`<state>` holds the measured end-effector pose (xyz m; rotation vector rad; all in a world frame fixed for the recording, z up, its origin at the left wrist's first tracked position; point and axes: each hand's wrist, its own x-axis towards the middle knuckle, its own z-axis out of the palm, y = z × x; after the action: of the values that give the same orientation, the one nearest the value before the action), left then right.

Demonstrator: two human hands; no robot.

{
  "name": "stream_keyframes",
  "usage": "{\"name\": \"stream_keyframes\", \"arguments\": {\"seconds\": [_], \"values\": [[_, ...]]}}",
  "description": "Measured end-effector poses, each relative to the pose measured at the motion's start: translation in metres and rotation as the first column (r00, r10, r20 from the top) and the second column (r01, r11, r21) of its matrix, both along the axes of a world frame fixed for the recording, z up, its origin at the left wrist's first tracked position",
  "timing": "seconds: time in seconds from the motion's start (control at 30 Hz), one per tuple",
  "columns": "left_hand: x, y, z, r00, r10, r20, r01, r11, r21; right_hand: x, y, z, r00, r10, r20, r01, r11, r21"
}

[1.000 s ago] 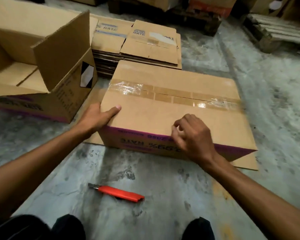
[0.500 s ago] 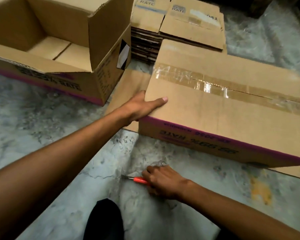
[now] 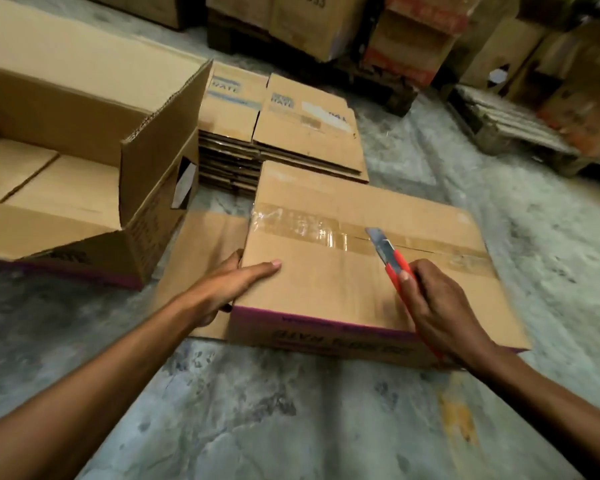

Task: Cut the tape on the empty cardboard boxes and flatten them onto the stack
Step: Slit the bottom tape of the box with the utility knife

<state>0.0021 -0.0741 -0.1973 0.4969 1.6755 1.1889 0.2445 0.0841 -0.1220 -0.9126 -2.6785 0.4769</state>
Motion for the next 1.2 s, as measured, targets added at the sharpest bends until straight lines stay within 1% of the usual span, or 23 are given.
{"name": "stream_keyframes", "arguments": {"seconds": [0.07,0.13,0.27,0.47,0.53,0.63,0.8,0.87,0.93,1.0,1.07,1.13,1.2], "values": [[0.006,-0.004,-0.003,1.0,0.003,-0.021,-0.003,1.0,0.004,-0.012,0.017,-0.005,0.99,-0.071,0.125,0.078,0.995,-0.055],[0.007,-0.008,-0.004,0.999,0.011,-0.032,-0.012,1.0,-0.009,-0.017,0.015,-0.012,0.982,-0.081,0.173,0.099,0.99,-0.1],[0.003,-0.015,-0.003,0.997,-0.045,-0.057,0.045,0.999,-0.015,-0.014,-0.016,-0.006,0.985,-0.069,0.156,0.092,0.985,-0.149],[-0.002,-0.017,0.004,0.981,-0.159,-0.11,0.155,0.987,-0.046,-0.016,-0.048,-0.006,0.969,-0.109,0.22,0.15,0.972,-0.18],[-0.006,-0.018,0.01,0.974,-0.199,-0.112,0.192,0.979,-0.075,-0.015,-0.05,-0.003,0.962,-0.123,0.242,0.167,0.971,-0.17],[-0.005,-0.02,0.015,0.973,-0.217,-0.084,0.209,0.973,-0.095,-0.013,-0.046,0.003,0.945,-0.097,0.314,0.166,0.966,-0.199],[0.023,-0.027,0.011,0.983,-0.182,-0.041,0.179,0.982,-0.069,-0.024,-0.014,0.029,0.948,-0.093,0.305,0.174,0.952,-0.251],[0.027,-0.028,0.011,0.983,-0.174,-0.067,0.17,0.984,-0.051,-0.03,0.001,0.039,0.967,-0.05,0.248,0.132,0.935,-0.328],[0.025,-0.029,0.012,0.983,-0.167,-0.075,0.162,0.985,-0.065,-0.045,0.015,0.046,0.985,0.007,0.172,0.065,0.911,-0.408],[0.023,-0.029,0.014,0.986,-0.153,-0.063,0.148,0.986,-0.077,-0.065,0.027,0.051,0.987,0.073,0.143,0.001,0.889,-0.458],[0.022,-0.03,0.017,0.993,-0.115,-0.028,0.113,0.991,-0.073,-0.088,0.04,0.052,0.977,0.164,0.14,-0.08,0.879,-0.469],[0.021,-0.032,0.021,0.997,-0.078,0.016,0.079,0.994,-0.077,-0.112,0.049,0.053,0.952,0.255,0.167,-0.156,0.879,-0.451],[0.02,-0.034,0.02,0.997,-0.071,0.0,0.071,0.992,-0.104,-0.135,0.056,0.055,0.913,0.354,0.205,-0.247,0.875,-0.416]]}}
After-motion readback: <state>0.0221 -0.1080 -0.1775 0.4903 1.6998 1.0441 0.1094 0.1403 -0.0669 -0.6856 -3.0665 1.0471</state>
